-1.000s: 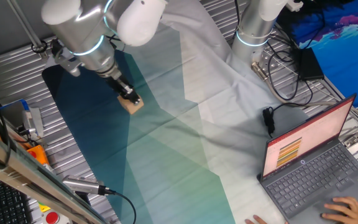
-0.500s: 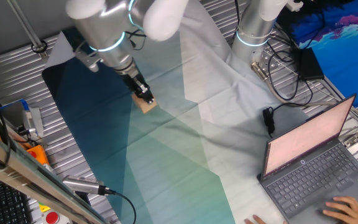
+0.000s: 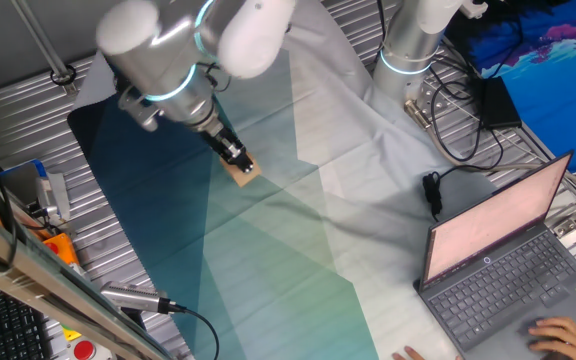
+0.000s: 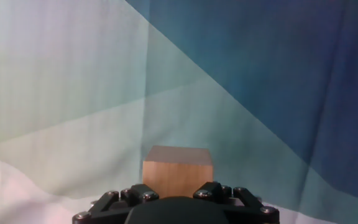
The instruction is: Pick up one small block
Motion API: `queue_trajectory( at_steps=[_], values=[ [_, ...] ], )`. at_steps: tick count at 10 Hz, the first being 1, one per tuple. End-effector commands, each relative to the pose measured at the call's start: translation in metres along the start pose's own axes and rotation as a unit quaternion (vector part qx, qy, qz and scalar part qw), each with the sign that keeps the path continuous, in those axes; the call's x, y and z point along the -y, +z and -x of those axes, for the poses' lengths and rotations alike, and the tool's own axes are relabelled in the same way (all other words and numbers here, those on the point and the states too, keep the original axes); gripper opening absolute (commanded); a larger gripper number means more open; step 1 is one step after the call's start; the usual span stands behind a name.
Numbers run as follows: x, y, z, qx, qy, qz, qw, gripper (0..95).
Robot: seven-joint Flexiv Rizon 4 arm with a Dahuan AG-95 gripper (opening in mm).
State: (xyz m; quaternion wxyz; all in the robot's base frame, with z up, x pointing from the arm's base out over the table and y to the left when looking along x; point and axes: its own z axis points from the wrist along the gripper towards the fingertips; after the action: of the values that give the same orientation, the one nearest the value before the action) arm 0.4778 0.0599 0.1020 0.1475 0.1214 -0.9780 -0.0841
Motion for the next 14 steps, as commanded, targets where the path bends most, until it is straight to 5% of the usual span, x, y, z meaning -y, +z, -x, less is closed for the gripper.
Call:
queue_trajectory(
  at_steps=[1,5,14],
  values=[
    [-0.0038,-0.0003,-0.0041,0.002,0.001,-0.003,1.0,0.0],
    [-0.0083,0.0009,-0.003,0.007,0.01,-0.004,0.9999,0.0],
    [-0.0093,0.0041,-0.0012,0.04,0.036,-0.028,0.9982,0.0]
  ],
)
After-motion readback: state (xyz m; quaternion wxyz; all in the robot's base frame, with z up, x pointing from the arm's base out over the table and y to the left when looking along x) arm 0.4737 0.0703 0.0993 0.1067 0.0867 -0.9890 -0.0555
